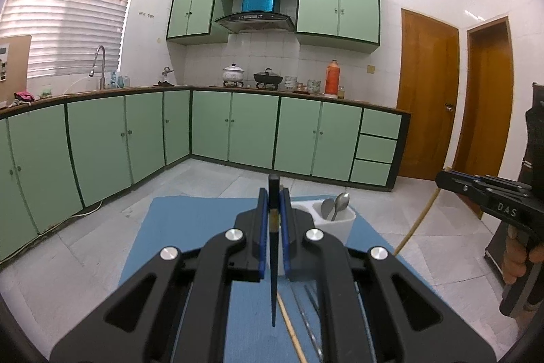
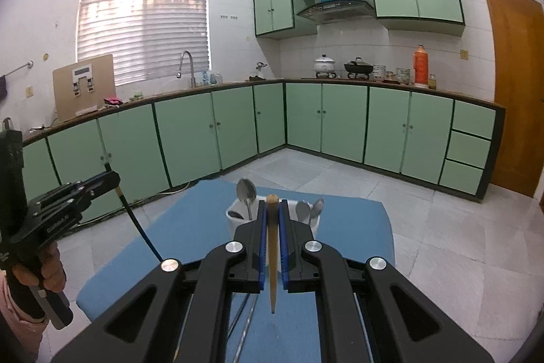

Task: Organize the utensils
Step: 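Lift both chopsticks and carry them over the white holder, then lower both chopsticks into the holder and open both tools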

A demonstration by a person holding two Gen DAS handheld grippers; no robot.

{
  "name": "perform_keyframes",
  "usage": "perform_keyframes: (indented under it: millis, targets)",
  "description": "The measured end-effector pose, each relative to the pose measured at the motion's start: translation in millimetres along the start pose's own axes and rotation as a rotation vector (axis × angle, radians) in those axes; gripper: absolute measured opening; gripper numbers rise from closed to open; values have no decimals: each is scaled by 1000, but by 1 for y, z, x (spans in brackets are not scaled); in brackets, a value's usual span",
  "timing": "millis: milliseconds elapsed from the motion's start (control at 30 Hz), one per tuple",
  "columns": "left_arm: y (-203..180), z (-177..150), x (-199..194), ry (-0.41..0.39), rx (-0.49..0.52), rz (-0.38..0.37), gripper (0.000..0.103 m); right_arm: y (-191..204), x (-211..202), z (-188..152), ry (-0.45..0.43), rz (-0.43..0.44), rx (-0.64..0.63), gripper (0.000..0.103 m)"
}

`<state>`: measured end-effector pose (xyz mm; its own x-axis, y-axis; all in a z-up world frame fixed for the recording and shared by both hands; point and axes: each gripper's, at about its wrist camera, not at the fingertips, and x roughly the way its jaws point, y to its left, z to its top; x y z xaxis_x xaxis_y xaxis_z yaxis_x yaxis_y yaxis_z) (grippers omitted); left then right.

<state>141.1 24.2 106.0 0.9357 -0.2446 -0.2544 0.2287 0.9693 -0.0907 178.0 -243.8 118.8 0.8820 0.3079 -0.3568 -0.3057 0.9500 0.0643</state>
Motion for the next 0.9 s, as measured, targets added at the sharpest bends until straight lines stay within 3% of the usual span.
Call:
perform_keyframes:
  millis: [367,567,733,900]
  targets:
    - [-18,67,10,-138,14,-44,6,-3,6,74,-67,4,-17,7]
    - [-37,100,37,-212,28,-41,6,-6,23,105,-91,-19,-32,7]
    - [-42,105,81,-193,13,-34,6,-15,57,113,-64,-32,-18,7]
    - [-39,95,123,-156,-2,-33,6,-18,90,99,2,-37,-15,7]
